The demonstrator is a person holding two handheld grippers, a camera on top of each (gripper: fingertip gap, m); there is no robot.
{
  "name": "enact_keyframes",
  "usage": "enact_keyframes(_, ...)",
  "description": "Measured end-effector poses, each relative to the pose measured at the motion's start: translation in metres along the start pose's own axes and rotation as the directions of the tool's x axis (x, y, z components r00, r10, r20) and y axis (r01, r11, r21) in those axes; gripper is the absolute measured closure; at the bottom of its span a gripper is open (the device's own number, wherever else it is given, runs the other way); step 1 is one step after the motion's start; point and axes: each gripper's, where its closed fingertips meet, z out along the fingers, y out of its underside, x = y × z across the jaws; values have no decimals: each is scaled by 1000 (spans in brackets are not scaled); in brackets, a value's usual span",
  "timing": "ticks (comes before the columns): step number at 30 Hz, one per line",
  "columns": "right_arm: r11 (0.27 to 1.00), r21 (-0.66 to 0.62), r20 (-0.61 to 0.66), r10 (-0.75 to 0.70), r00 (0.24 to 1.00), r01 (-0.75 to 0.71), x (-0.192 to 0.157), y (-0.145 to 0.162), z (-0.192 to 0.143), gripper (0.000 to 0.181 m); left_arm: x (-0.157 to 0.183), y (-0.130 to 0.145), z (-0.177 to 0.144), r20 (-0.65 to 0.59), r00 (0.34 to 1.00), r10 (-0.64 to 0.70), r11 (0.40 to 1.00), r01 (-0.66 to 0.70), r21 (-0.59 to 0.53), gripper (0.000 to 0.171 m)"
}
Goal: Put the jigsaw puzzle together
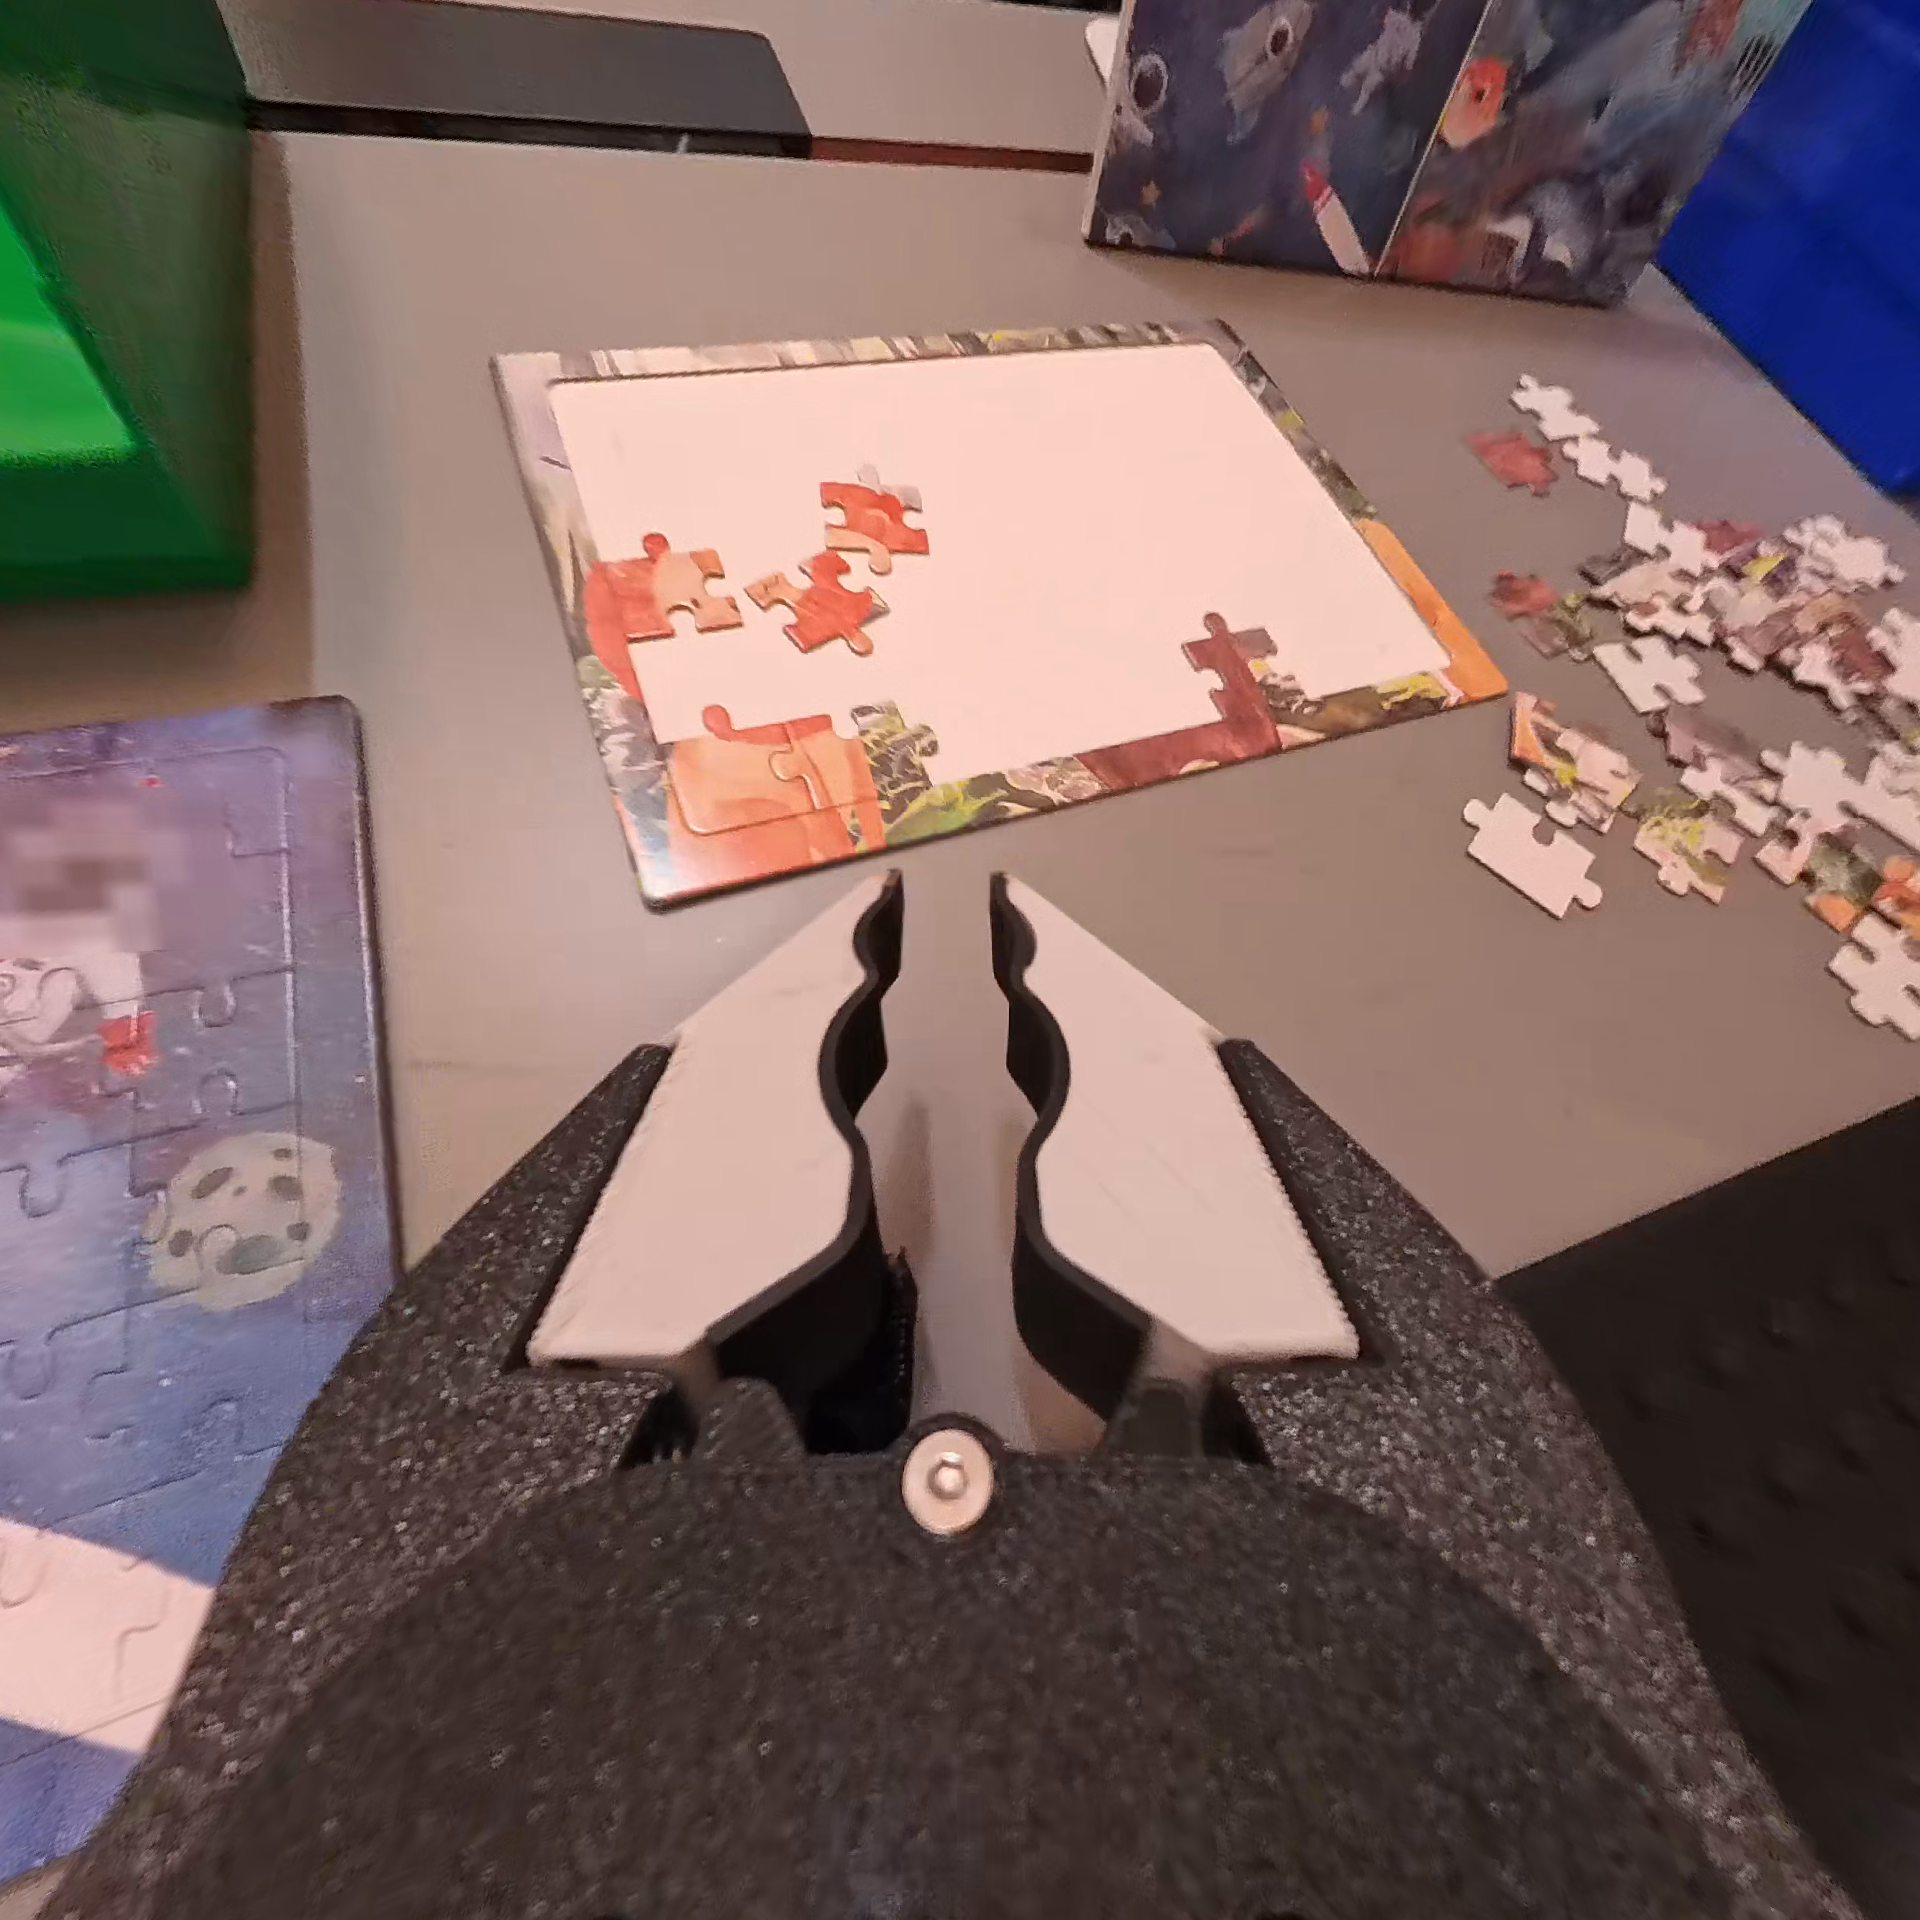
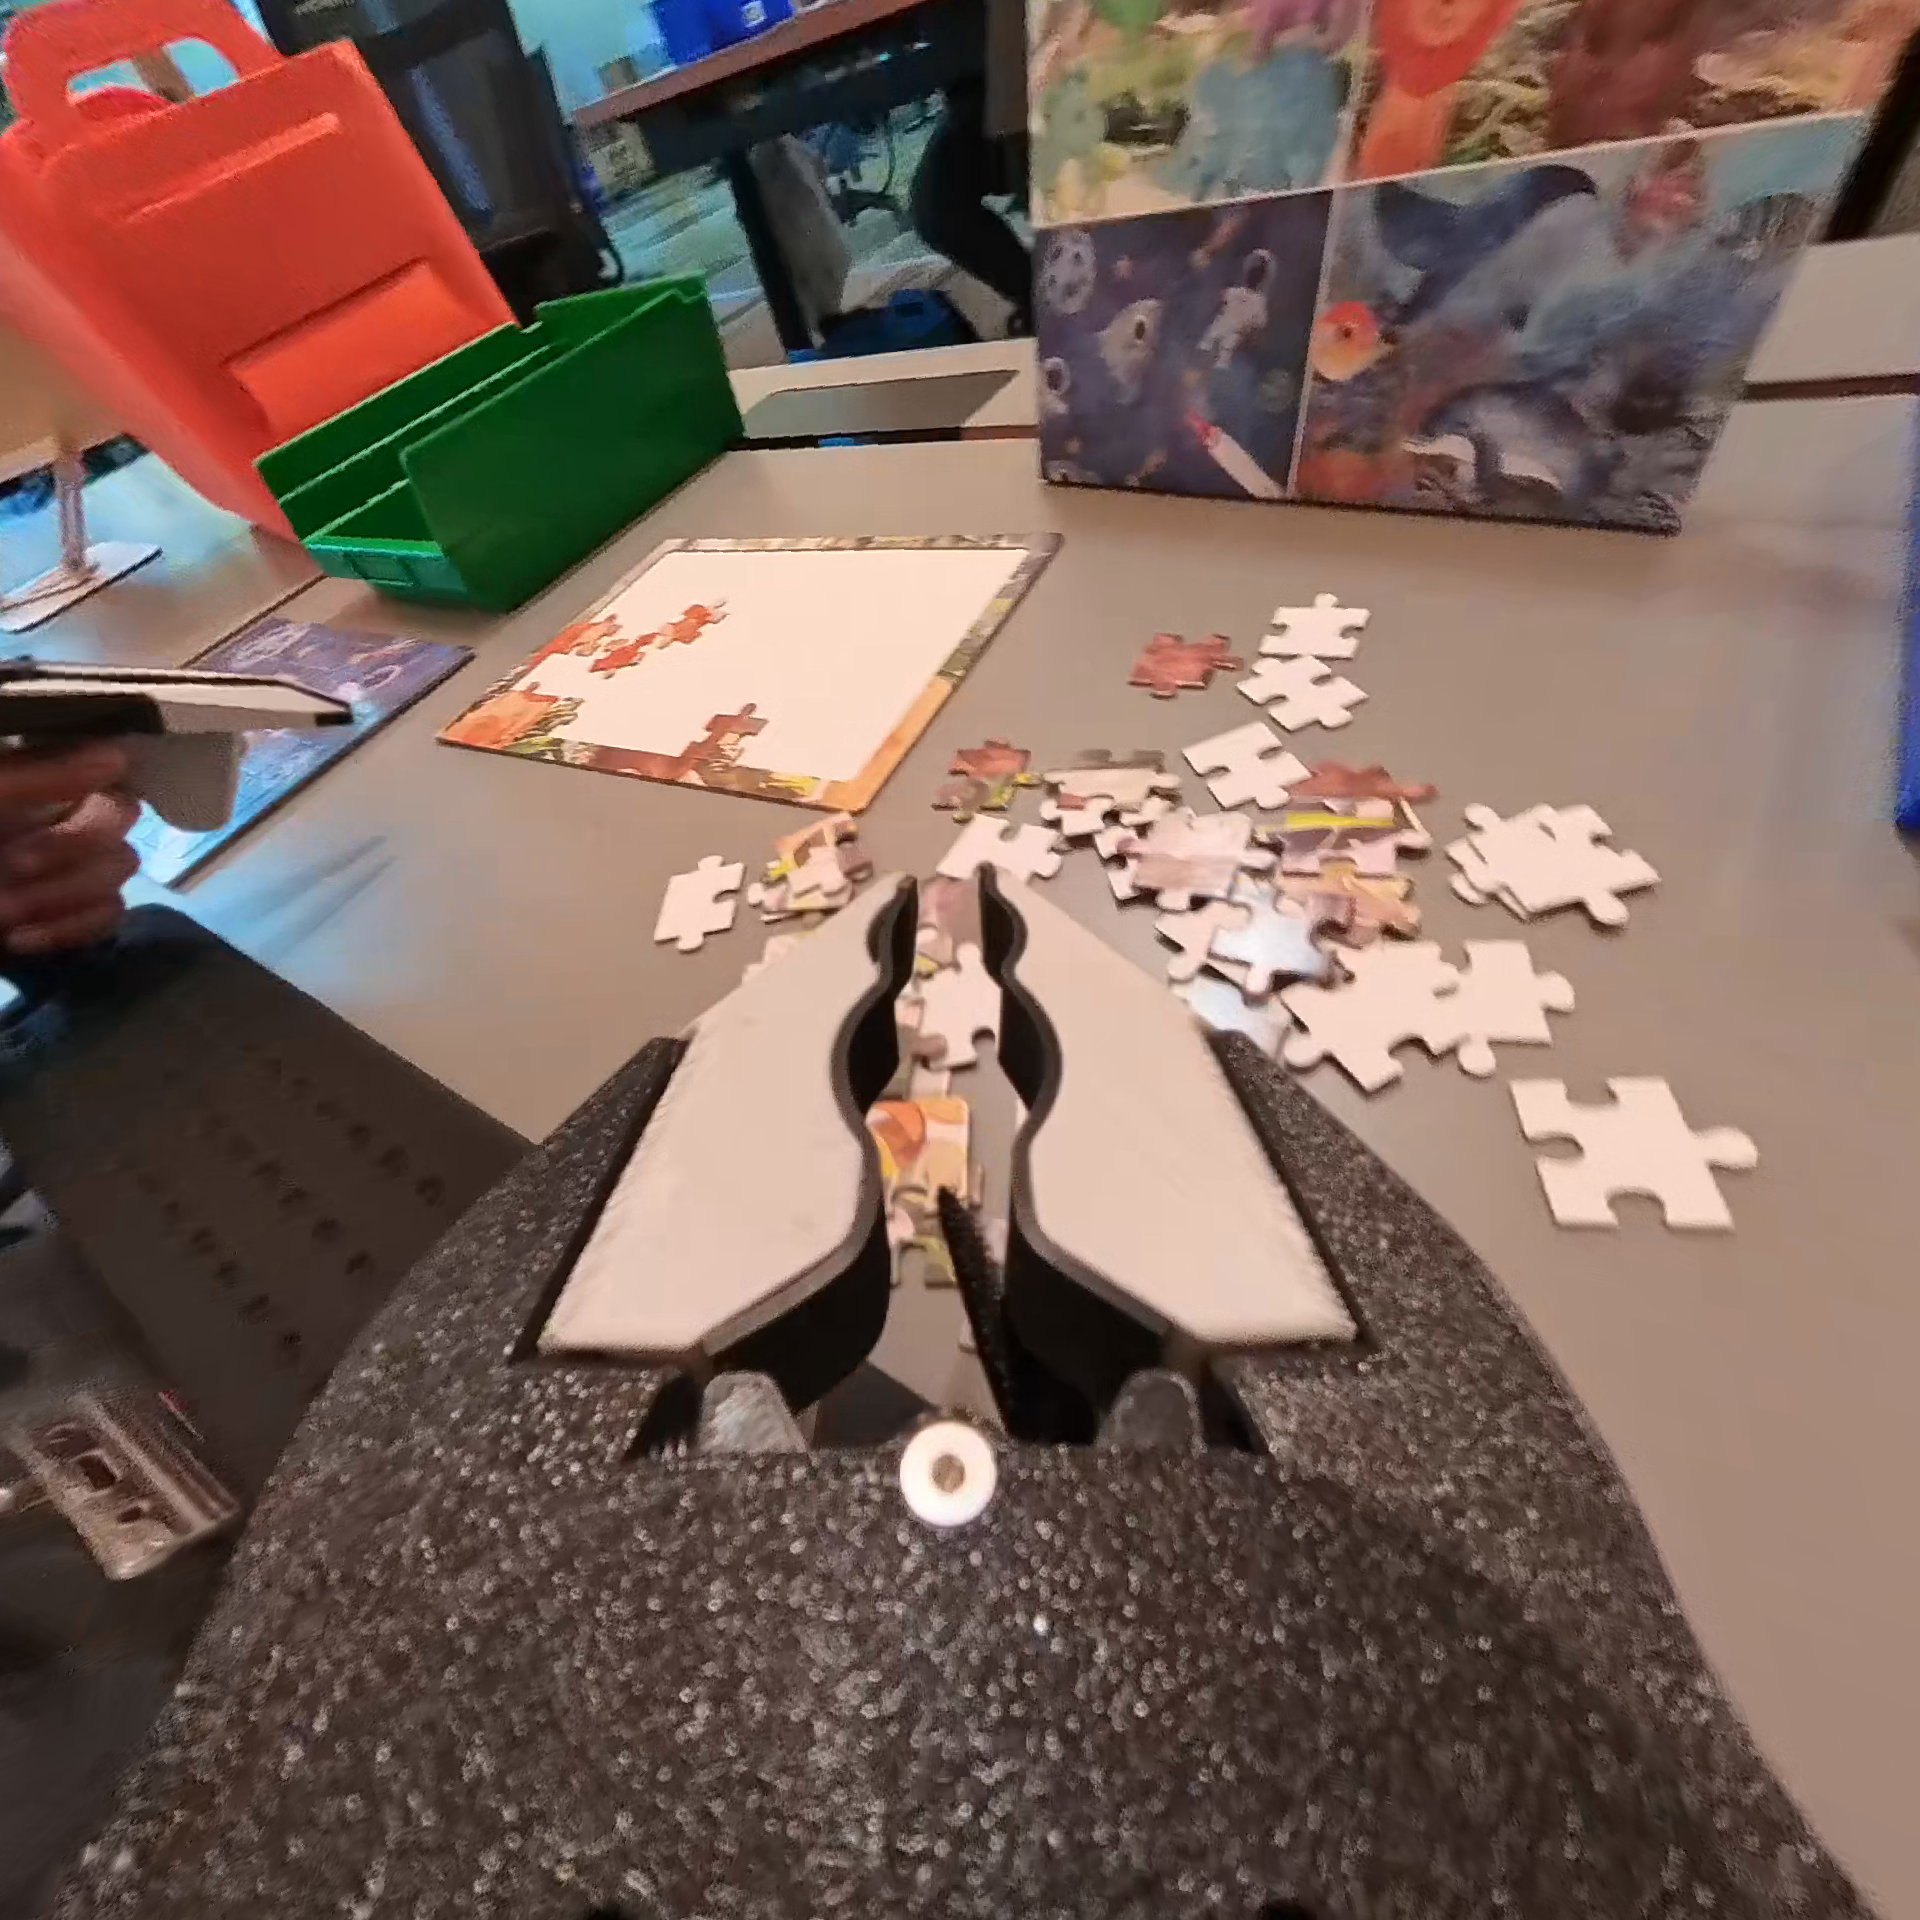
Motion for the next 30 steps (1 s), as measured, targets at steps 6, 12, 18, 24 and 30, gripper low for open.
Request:
enact_keyframes(6,999,-5,34,42,999,-42,0,8,-1,166,6,12,13,37,996,82,995,-80,-57,156)
enact_keyframes(12,998,-59,37,-4,999,6,-6,16,6,164,6,10,10,27,997,73,997,-73,-29,155)
enact_keyframes(18,999,-54,36,-4,999,6,-6,14,7,164,10,12,10,-3,997,83,996,-83,-39,155)
enact_keyframes(24,998,-61,47,8,999,-5,-5,15,10,163,11,13,11,-13,997,80,996,-81,-48,155)
enact_keyframes(30,998,-67,65,11,998,-7,-10,18,6,163,13,12,10,-19,995,94,994,-95,-45,155)
